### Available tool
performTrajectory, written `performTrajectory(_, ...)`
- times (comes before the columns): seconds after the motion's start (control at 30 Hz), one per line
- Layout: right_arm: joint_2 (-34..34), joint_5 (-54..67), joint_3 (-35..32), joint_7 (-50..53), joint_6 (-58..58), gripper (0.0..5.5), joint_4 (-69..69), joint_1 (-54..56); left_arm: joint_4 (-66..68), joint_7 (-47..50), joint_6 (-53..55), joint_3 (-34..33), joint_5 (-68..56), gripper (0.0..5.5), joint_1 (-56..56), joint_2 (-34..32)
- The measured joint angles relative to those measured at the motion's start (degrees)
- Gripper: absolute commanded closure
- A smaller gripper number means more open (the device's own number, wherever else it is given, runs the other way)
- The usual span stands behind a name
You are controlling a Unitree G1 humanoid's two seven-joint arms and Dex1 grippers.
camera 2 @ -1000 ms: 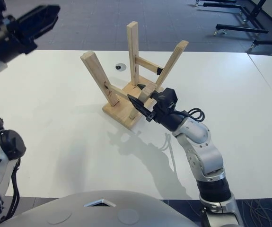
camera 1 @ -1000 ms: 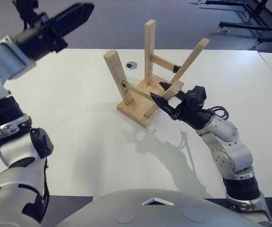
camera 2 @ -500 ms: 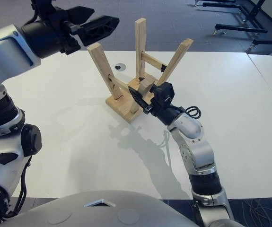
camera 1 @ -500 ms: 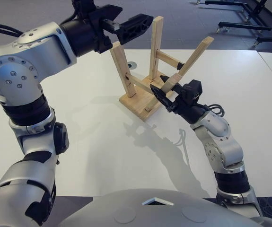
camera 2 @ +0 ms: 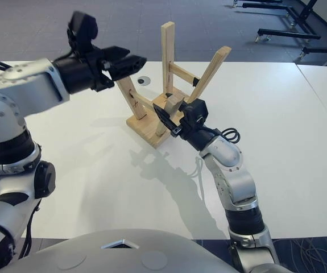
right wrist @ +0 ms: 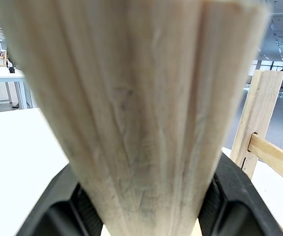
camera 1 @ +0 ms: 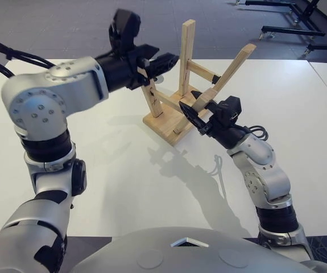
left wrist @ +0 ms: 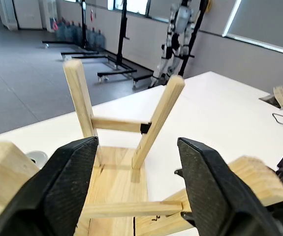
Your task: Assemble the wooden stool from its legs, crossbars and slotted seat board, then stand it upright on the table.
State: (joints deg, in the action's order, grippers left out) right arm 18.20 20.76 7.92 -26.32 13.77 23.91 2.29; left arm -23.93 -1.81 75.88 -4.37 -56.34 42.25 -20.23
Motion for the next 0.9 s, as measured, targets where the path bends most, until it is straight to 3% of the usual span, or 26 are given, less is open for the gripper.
performTrajectory(0.2,-0.3,-0.1,0.2,0.1,0.2,3.45,0.0,0.2,0.5,-5.4,-5.5,6.4,6.0,3.89,-7.9,0.3)
performTrajectory(0.5,-0.4,-0.1,0.3,0.5,1.1,3.45,0.3,0.4,3.8,-9.4,-10.1,8.1,12.0,5.34,-8.5,2.4)
performTrajectory(0.9,-0.8,-0.1,0.2,1.0,2.1,3.45,0.8,0.4,3.9,-10.5,-10.7,8.2,14.9,5.47,-7.0,6.0)
